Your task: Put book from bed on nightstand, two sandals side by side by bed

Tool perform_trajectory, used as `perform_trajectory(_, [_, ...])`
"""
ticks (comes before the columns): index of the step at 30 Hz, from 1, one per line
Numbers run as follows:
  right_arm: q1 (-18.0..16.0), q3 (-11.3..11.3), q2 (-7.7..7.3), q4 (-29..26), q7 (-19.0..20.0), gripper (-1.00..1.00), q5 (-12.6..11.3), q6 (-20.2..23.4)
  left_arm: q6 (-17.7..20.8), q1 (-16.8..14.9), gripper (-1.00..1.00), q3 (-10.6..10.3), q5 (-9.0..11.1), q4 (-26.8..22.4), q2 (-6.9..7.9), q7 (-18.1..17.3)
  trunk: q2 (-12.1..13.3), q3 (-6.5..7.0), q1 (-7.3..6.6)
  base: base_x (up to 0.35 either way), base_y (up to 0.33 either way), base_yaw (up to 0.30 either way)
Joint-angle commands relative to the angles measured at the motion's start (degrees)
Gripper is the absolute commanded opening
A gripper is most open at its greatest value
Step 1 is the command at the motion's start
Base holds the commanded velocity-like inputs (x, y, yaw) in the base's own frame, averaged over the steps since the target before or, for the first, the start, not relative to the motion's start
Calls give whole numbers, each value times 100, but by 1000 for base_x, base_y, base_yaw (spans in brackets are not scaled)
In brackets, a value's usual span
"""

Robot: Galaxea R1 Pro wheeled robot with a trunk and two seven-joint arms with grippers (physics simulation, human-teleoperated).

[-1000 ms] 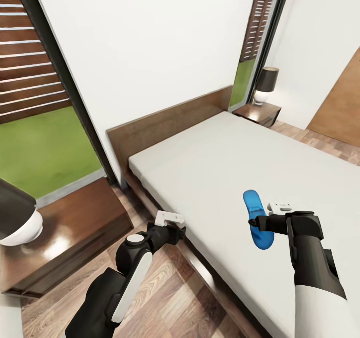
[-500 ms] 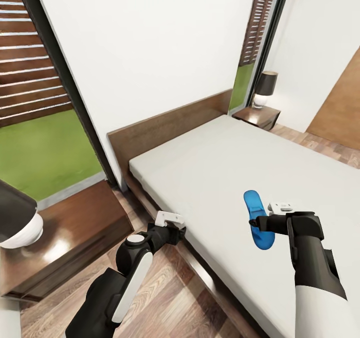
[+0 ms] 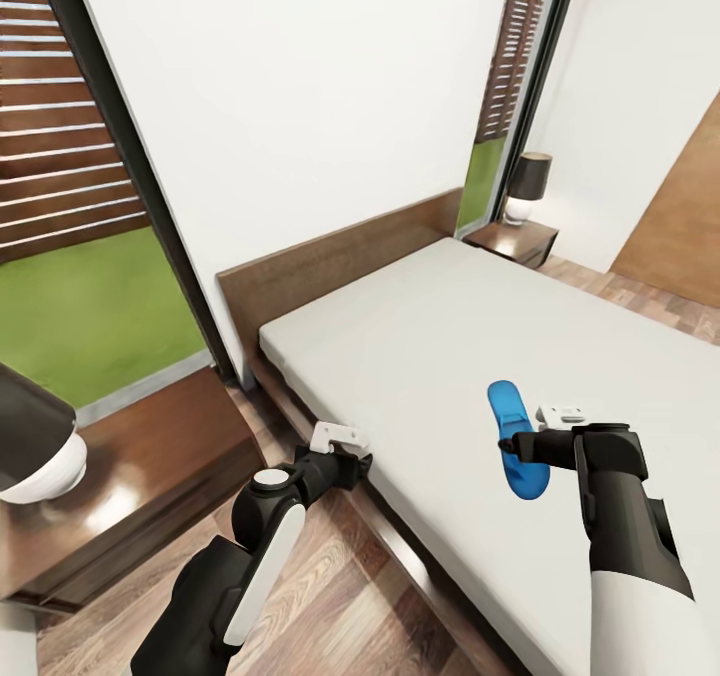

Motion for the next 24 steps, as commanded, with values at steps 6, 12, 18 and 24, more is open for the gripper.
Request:
perform_trajectory(6, [-7,-31,-61,-8,54,-100,51,14,21,-5,100,-4,60,-6,0,50,-11,46,4,0,0,0])
perform_trajectory(12, [-7,-34,-136,-8,55,-100,45,14,21,-5,100,-4,60,-6,0,49,-11,77,4,0,0,0])
perform_trajectory(18, [-7,-27,-149,-8,60,-100,38,14,21,-5,100,-4,60,-6,0,49,-11,79,4,0,0,0])
perform_trajectory(24, [-7,-25,-147,-8,61,-100,39,14,21,-5,100,-4,60,-6,0,56,-11,80,4,0,0,0])
